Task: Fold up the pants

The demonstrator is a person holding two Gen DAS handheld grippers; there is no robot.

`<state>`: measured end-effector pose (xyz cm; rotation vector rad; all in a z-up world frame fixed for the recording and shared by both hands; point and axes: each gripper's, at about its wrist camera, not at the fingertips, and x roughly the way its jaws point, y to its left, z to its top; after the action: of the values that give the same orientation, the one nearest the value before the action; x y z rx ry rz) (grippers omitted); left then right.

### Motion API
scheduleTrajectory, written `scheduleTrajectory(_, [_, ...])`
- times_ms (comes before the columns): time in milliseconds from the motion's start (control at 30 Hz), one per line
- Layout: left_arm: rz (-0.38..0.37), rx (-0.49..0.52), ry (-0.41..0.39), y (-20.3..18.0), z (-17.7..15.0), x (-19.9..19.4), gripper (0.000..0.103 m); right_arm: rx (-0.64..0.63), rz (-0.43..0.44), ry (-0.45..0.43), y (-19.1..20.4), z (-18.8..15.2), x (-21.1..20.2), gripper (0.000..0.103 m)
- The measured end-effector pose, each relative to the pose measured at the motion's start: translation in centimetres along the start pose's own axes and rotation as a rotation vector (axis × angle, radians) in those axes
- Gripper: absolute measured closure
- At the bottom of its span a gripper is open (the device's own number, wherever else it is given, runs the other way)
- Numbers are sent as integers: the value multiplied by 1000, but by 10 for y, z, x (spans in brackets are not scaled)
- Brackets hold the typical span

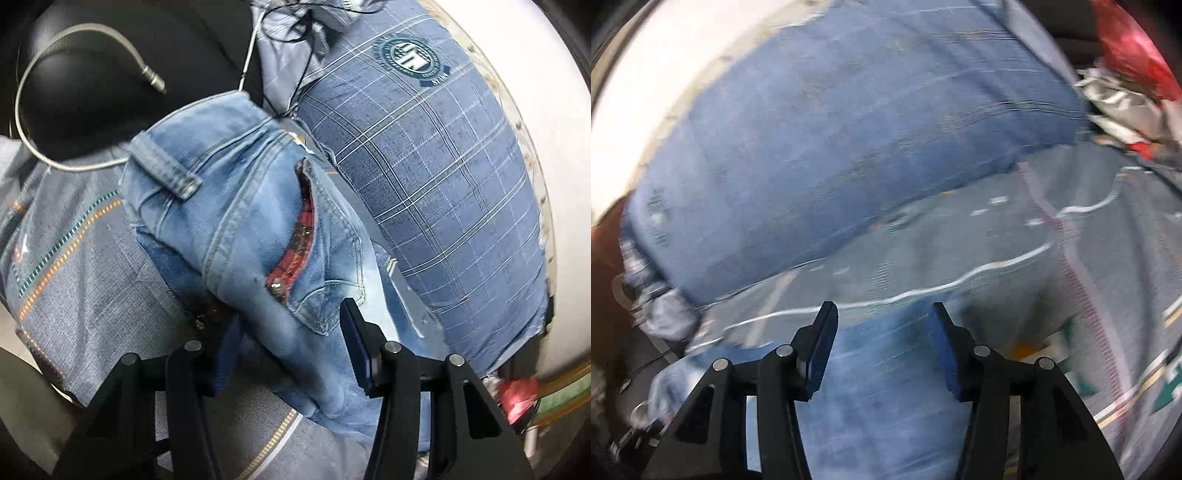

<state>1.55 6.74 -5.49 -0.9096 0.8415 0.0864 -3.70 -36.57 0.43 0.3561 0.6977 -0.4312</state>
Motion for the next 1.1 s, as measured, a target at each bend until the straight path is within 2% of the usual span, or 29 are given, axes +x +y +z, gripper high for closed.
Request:
scheduleTrajectory(67, [16,-36,38,11,7,6,50,-16,94,32,25,-16,0,49])
scheduleTrajectory(167, [74,-86,-9,28,19,-1,50,-40,176,135,59,-41,15,48])
scheduleTrajectory(267, [93,-150,-24,48,31,-10,50,-129,113,259,91,-66,41,48])
scheduleTrajectory(300, [130,-160,-58,55,38,-18,50,-165,68,307,99,-76,53,48])
scheduleTrajectory(367, [147,-190,-83,68,49,-27,51,-215,4,399,105,-88,72,49])
scheduleTrajectory(400, [136,-214,-75,76,53,-29,54,-227,-19,408,106,-92,75,49])
scheduleTrajectory(433, [121,-225,-55,80,56,-25,65,-231,-23,383,108,-90,71,48])
scheduleTrajectory(500, [104,-214,-16,80,58,-19,73,-248,23,331,121,-85,59,48])
scheduleTrajectory(600, [127,-175,-13,72,64,-16,78,-255,176,302,150,-87,47,48])
scheduleTrajectory(667, [159,-121,5,63,69,-13,88,-253,282,343,172,-95,51,48])
scheduleTrajectory(733, [183,-55,-4,55,77,-14,89,-250,321,383,186,-104,61,48])
scheduleTrajectory(800, [197,-48,-25,58,80,-14,89,-242,345,454,198,-118,75,48])
scheduleTrajectory(867, [234,-71,16,68,78,-5,89,-283,260,556,200,-142,93,48])
scheduleTrajectory(900, [242,-81,36,72,77,-3,88,-344,216,568,204,-151,98,48])
scheduleTrajectory(933, [238,-94,57,75,76,-1,85,-377,208,546,207,-152,95,48])
scheduleTrajectory(1000, [198,-132,53,82,77,-7,81,-422,198,524,218,-151,84,46])
scheduleTrajectory(1067, [122,-199,50,94,78,-16,70,-400,250,495,220,-147,77,46])
scheduleTrajectory(1100, [79,-240,34,101,79,-21,68,-389,282,485,222,-145,72,46])
